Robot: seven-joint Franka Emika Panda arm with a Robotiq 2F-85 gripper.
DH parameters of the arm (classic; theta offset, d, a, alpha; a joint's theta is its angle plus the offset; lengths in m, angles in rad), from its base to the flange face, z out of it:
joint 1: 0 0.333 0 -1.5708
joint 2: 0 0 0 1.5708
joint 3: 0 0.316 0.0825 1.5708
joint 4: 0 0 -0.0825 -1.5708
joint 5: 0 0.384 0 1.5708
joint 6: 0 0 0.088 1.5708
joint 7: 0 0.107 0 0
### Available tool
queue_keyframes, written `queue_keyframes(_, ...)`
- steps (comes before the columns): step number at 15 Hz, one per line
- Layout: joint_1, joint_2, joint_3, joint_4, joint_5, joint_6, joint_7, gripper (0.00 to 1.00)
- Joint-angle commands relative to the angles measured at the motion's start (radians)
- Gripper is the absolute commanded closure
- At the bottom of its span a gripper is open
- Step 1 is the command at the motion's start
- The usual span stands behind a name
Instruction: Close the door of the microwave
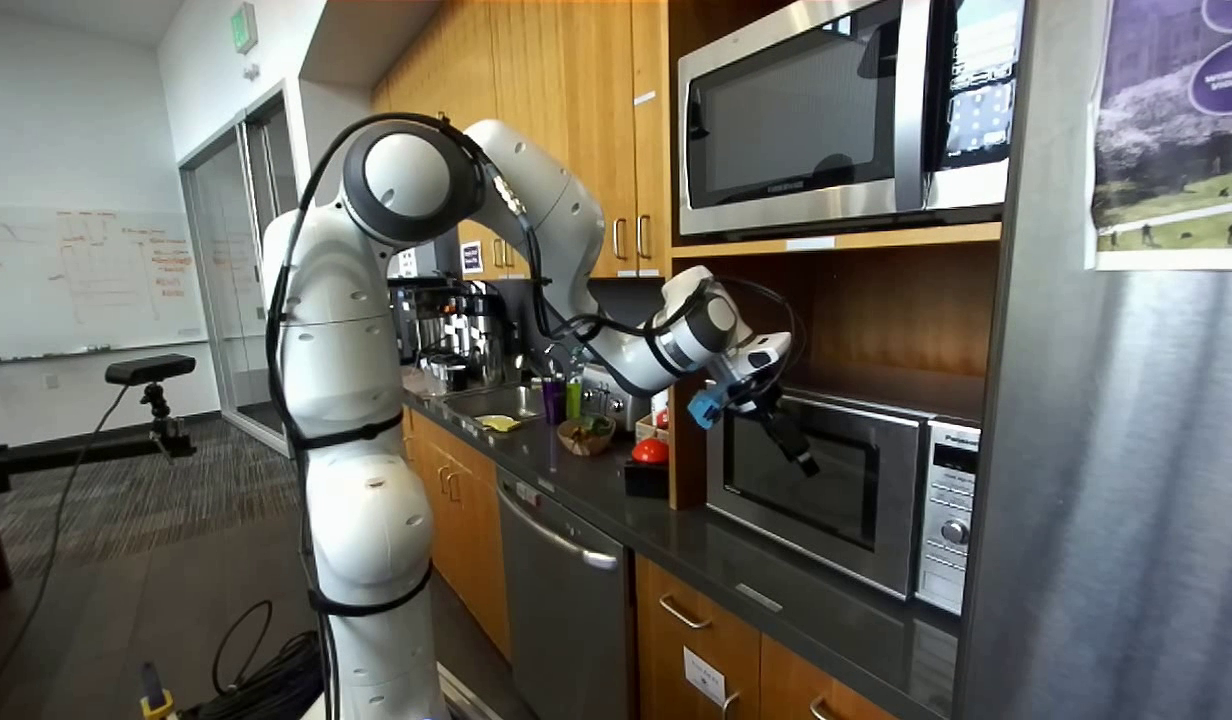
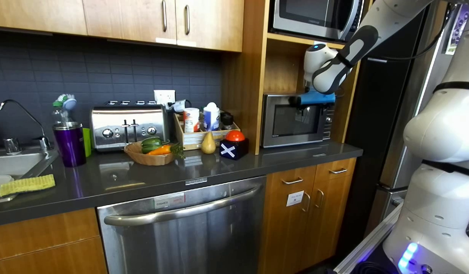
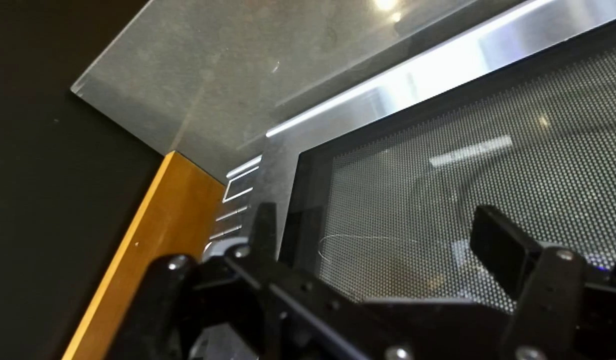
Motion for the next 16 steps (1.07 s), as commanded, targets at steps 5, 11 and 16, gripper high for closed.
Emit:
queue_keyframes(5,0.036,0.019,-0.023,0.037,-0.045,-0.079,0.006,0.00)
queue_keyframes(11,0.031,0.029,-0.061,0.004,-0.015,-0.082,-0.036,0.00)
queue_keyframes(16,0.024,0.030,-0.095,-0.041,0.024,-0.033,-0.069,0.00)
